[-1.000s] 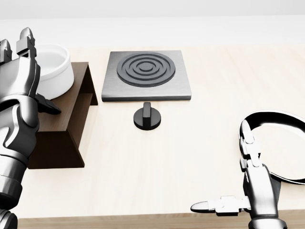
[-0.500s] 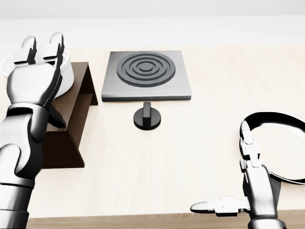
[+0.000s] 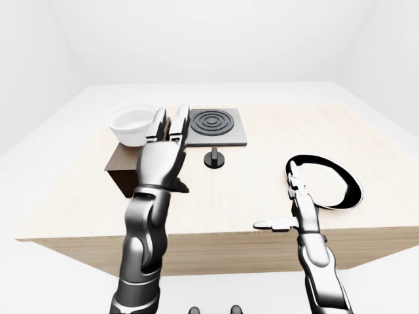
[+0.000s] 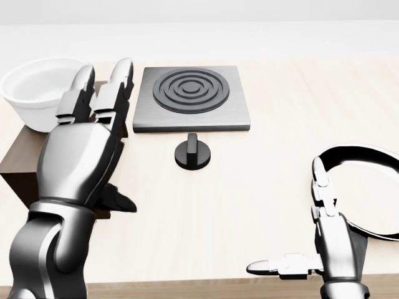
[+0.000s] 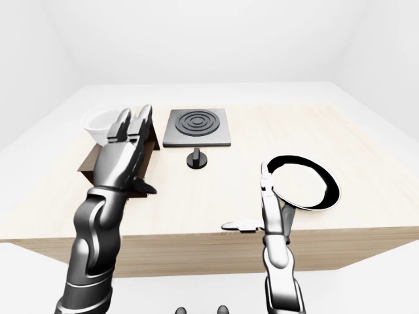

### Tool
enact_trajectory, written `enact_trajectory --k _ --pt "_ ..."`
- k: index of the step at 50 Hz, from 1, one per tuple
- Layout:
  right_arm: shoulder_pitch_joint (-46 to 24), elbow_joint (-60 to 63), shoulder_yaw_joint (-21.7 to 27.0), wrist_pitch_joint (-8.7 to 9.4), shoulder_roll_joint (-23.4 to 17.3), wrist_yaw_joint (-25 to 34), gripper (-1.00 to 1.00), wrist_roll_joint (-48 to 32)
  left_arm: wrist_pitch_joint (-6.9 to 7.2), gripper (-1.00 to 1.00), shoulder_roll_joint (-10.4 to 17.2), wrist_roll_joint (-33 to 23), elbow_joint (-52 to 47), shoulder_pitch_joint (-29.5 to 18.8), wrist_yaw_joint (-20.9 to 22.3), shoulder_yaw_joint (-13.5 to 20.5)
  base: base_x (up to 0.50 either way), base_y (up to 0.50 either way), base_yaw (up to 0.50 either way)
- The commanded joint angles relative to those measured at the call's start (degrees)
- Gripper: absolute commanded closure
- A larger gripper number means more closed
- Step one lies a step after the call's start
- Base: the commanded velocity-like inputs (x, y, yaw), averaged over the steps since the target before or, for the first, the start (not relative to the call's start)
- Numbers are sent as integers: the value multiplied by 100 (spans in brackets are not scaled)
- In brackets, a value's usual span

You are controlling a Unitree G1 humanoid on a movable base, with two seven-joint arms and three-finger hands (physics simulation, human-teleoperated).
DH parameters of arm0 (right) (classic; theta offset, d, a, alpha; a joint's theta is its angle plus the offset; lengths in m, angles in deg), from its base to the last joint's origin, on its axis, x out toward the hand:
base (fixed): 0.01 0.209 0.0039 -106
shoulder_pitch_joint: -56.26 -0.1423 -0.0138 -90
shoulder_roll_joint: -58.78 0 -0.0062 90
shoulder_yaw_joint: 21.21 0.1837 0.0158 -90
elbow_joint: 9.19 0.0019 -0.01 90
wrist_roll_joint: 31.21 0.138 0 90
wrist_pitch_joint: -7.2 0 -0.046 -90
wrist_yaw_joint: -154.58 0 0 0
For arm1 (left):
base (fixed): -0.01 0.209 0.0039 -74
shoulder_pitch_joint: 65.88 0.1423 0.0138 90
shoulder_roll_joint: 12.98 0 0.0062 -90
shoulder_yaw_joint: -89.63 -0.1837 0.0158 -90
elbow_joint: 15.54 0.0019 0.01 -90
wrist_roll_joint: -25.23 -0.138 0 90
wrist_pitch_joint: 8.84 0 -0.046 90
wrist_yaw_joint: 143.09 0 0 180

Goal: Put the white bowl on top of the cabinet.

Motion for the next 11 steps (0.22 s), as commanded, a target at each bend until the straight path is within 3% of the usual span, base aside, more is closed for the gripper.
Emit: enact_trajectory --k 1,3,4,11 --pt "-159 -7 -27 0 5 -103 -100 85 0 -100 -557 1787 -1873 1264 345 -553 0 0 0" --pt "-208 22 -2 0 -5 -114 -100 153 0 -100 -475 2064 -2052 1400 312 -649 0 0 0" --pt "-310 48 64 53 4 -162 -100 258 0 -100 -571 2504 -2290 1507 372 -650 0 0 0" --pt "-610 137 139 471 -63 -309 -100 506 0 -100 -235 4315 -3094 2340 333 -819 0 0 0"
